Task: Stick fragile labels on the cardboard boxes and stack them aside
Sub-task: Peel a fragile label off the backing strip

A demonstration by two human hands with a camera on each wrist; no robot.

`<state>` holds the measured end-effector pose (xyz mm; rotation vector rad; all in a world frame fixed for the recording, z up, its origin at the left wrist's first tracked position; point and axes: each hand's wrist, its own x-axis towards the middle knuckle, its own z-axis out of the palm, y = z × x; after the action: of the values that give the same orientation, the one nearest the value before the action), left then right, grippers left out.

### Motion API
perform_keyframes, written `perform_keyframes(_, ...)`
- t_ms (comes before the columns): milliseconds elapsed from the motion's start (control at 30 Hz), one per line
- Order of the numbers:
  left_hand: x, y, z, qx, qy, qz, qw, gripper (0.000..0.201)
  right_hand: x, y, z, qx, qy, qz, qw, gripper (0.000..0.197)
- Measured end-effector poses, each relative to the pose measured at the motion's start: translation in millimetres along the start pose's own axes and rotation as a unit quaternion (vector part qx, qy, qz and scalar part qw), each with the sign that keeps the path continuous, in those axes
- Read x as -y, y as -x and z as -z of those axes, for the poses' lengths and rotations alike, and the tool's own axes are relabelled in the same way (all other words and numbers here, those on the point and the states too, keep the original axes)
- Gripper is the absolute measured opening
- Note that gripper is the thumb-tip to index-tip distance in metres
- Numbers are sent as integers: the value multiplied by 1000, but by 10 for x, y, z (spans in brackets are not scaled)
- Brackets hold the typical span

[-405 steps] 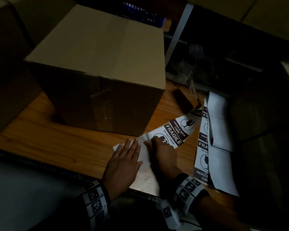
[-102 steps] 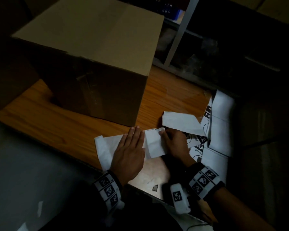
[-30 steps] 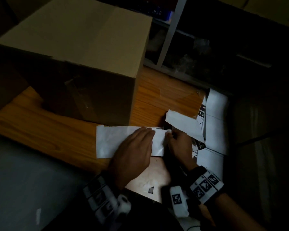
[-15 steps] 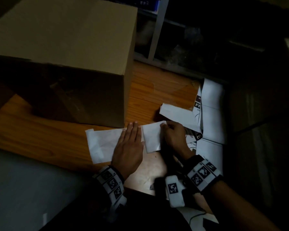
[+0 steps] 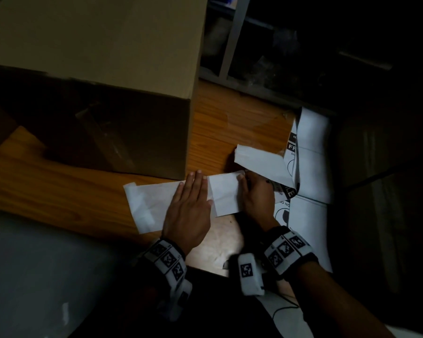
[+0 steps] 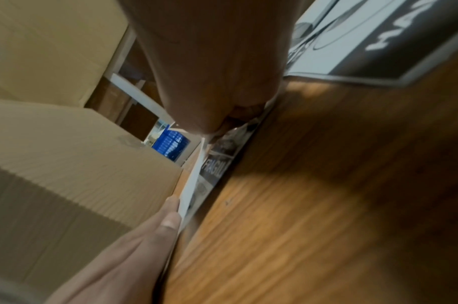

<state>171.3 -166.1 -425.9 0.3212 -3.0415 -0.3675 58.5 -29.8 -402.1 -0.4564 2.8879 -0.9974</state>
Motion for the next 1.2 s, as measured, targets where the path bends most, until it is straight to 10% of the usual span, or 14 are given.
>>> perform_keyframes(1200,6,12,59,21,-3,-5,1000,64,-199,-122,239,15,4,-2,1000,32)
